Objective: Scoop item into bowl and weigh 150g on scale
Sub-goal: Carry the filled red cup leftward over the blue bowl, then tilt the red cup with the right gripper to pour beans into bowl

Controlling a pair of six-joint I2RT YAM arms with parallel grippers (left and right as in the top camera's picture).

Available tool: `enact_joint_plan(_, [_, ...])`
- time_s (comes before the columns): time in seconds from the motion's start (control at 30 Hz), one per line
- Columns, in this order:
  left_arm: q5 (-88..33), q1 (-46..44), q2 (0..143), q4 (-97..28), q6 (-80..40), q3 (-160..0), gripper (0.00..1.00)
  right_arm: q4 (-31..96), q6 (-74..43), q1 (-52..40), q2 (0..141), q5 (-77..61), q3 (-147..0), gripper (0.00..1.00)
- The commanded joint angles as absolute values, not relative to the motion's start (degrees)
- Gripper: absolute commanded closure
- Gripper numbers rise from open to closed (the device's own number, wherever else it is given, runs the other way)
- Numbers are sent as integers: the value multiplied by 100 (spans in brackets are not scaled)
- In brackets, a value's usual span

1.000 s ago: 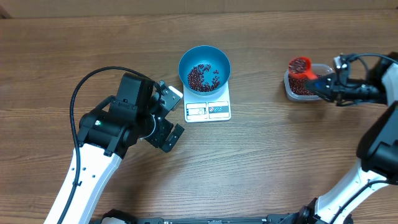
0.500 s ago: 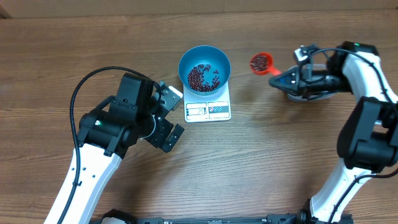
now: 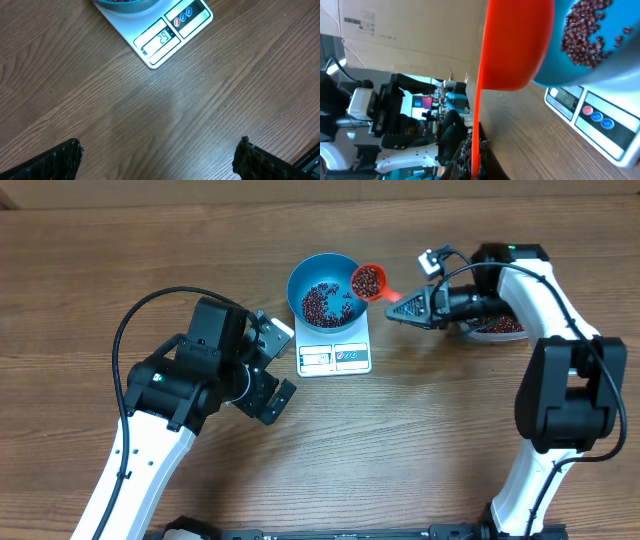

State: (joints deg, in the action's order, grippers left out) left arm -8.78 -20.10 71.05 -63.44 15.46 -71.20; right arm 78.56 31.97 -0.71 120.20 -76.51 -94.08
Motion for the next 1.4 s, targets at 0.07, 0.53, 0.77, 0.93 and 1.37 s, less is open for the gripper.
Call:
enact_joint_plan(0.07, [-884, -1988, 7116, -6342, 1673, -7249, 0, 6921, 2086, -517, 12022, -6995, -9537, 96])
enact_joint_plan(0.53, [-882, -1988, 7116, -6342, 1673, -7249, 0, 6084, 1457, -1245, 12022, -4327, -10101, 96])
enact_joint_plan(0.77, [-882, -1988, 7116, -6342, 1673, -7249, 0, 6521, 1457, -1660, 12011, -2867, -10818, 96])
enact_joint_plan(0.93, [-882, -1988, 7116, -6342, 1673, -7249, 0, 6615, 1457, -1990, 12011, -1739, -10958, 96])
enact_joint_plan(1.37, [-882, -1988, 7116, -6342, 1673, -7249, 0, 6611, 1457, -2670, 11972, 185, -10978, 96])
